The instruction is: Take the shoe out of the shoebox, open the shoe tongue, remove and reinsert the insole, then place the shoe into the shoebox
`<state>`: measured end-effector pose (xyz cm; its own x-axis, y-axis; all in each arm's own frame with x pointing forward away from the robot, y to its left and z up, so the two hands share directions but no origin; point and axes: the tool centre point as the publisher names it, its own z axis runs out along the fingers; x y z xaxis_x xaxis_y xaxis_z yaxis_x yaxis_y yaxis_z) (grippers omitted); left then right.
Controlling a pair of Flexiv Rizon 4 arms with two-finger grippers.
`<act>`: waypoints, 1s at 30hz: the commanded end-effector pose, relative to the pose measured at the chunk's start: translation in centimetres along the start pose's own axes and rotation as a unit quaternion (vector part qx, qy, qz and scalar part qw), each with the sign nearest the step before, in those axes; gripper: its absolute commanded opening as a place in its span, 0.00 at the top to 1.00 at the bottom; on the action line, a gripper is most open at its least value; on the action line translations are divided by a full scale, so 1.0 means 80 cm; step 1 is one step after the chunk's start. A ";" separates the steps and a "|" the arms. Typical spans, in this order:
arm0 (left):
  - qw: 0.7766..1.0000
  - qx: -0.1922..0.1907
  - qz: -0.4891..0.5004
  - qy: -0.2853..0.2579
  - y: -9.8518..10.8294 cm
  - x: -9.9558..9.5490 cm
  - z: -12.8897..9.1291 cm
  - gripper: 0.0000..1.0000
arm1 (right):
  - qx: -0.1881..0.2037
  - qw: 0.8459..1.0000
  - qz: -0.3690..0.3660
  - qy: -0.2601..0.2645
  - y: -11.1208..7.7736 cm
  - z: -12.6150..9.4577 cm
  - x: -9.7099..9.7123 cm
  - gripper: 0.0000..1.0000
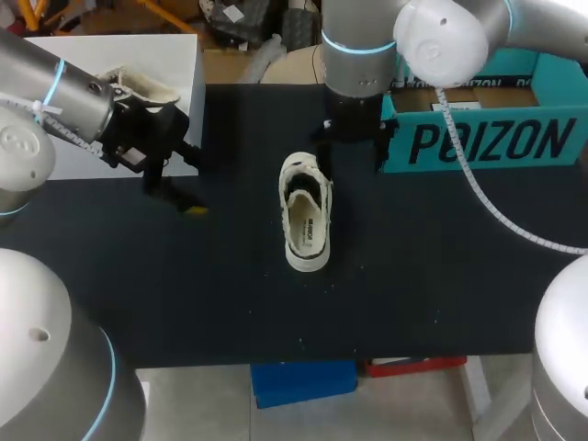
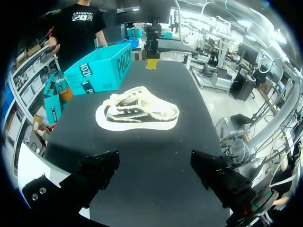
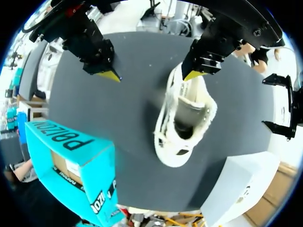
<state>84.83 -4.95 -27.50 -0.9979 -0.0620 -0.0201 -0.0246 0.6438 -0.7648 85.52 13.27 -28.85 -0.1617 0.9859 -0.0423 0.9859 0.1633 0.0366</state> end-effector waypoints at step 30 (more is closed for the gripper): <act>1.000 0.000 0.001 -0.002 0.001 0.001 0.001 0.00 | 0.052 0.999 -0.001 -0.007 0.028 0.133 0.040 0.29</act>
<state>84.83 -4.95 -27.50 -0.9979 -0.0619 -0.0200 -0.0246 0.6436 -0.7649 87.55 15.78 -38.79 -0.1673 0.9849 -0.0435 0.9841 0.1642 -0.0671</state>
